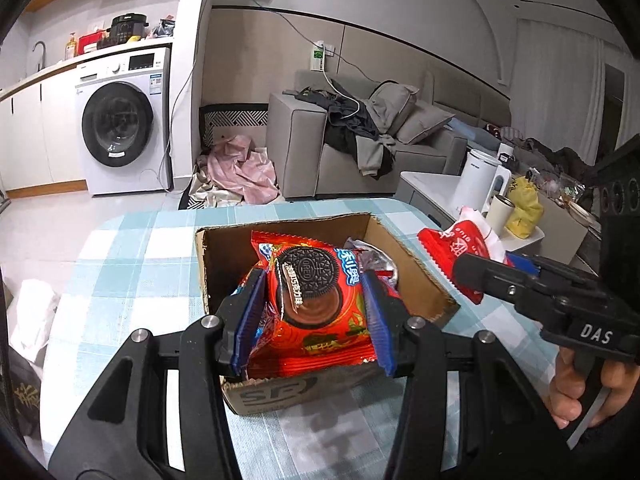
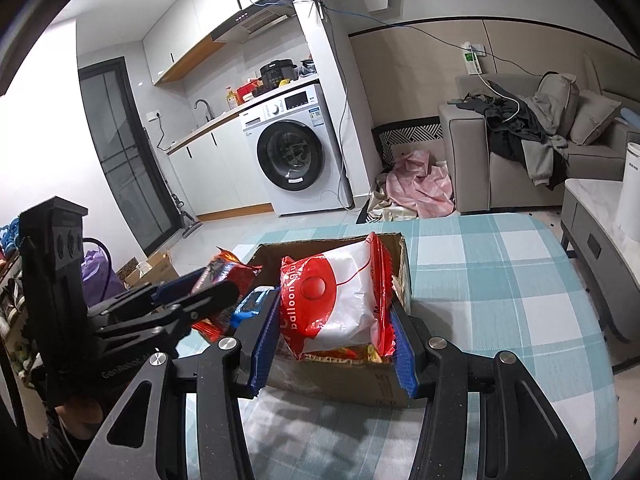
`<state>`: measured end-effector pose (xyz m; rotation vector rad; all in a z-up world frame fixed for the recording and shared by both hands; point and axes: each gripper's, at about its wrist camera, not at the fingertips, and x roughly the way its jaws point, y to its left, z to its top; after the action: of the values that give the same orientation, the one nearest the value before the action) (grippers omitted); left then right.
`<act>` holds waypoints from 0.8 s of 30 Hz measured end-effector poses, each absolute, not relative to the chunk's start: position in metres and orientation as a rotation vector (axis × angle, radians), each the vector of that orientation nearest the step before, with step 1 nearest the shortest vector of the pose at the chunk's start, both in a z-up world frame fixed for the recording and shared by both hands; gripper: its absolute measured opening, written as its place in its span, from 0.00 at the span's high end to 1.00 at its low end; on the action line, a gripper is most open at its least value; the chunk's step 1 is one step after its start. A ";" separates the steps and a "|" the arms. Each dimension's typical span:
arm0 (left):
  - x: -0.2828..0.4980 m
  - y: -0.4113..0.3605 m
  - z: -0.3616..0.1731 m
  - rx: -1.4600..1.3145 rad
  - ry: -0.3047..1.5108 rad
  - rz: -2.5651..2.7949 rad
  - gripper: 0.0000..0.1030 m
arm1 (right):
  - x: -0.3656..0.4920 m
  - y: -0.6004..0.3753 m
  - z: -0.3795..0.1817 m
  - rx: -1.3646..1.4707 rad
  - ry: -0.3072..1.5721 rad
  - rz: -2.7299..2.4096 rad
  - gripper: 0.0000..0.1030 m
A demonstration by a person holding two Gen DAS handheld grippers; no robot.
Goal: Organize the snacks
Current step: 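Lift both held packs and carry them over the open box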
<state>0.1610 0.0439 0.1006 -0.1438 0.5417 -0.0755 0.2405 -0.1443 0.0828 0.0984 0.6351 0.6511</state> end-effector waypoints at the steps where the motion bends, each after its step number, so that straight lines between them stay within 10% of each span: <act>1: 0.165 0.046 0.098 -0.146 0.539 -0.071 0.56 | 0.242 -0.142 0.082 0.097 0.636 0.648 0.51; 24: 0.222 0.051 0.044 -0.157 0.574 -0.036 0.56 | 0.303 -0.098 0.040 0.099 0.742 0.607 0.51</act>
<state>0.2224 0.0508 0.0436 -0.1573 0.5742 -0.0357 0.3030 -0.0981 0.0403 0.0991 0.7419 0.6066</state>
